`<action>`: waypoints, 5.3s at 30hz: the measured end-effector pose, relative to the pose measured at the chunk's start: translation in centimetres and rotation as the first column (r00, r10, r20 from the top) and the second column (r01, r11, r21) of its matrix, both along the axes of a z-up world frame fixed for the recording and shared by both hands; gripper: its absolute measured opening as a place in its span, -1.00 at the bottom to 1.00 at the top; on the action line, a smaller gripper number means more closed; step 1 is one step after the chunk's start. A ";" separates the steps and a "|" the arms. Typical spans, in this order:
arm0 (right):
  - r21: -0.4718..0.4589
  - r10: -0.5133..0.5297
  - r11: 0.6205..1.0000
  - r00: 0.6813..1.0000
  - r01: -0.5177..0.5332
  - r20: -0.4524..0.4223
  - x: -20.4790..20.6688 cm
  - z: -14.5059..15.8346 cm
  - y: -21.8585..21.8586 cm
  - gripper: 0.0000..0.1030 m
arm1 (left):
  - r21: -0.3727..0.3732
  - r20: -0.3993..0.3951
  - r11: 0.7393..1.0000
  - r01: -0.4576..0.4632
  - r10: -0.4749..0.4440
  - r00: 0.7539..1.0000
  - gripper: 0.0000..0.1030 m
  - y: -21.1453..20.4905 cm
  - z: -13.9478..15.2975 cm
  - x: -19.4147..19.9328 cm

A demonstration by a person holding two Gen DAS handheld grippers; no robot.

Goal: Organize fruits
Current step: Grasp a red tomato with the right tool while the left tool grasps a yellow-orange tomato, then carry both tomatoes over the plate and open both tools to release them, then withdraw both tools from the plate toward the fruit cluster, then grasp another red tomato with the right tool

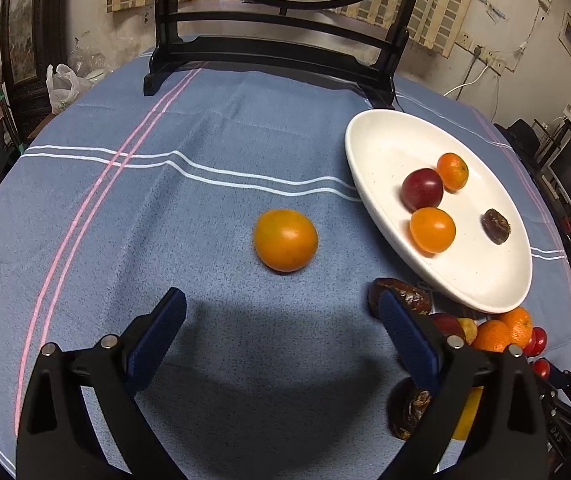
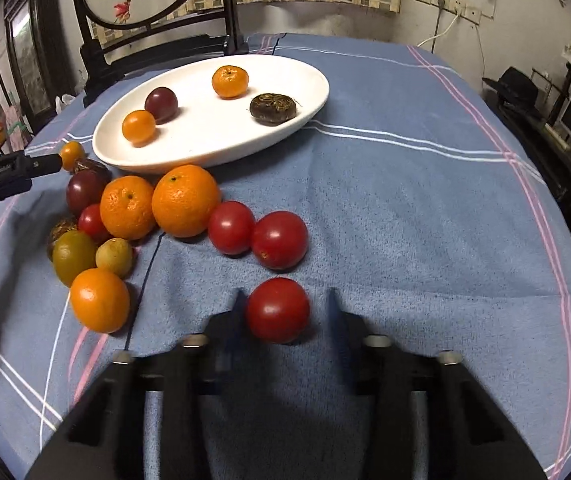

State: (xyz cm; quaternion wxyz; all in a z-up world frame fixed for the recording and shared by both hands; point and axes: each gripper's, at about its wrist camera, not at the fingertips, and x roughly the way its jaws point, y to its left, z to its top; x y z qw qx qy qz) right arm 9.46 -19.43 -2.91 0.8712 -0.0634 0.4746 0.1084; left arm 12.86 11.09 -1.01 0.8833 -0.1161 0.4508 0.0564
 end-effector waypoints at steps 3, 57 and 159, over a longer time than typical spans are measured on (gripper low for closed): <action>0.033 0.006 0.999 1.000 -0.007 0.021 -0.4 1.2 0.3 -0.44 | -0.003 -0.007 1.000 -0.004 0.004 1.000 0.84 0.2 -0.1 0.1; 0.291 0.124 0.940 0.972 -0.180 0.200 -0.1 6.7 2.9 -0.43 | -0.001 0.116 0.989 0.151 -0.150 0.982 -0.24 -3.1 5.9 1.3; 0.216 0.128 0.966 0.989 -0.140 0.069 0.9 1.1 -1.5 -0.40 | 0.039 0.001 0.946 0.320 -0.321 0.947 0.76 -8.1 -0.1 -6.8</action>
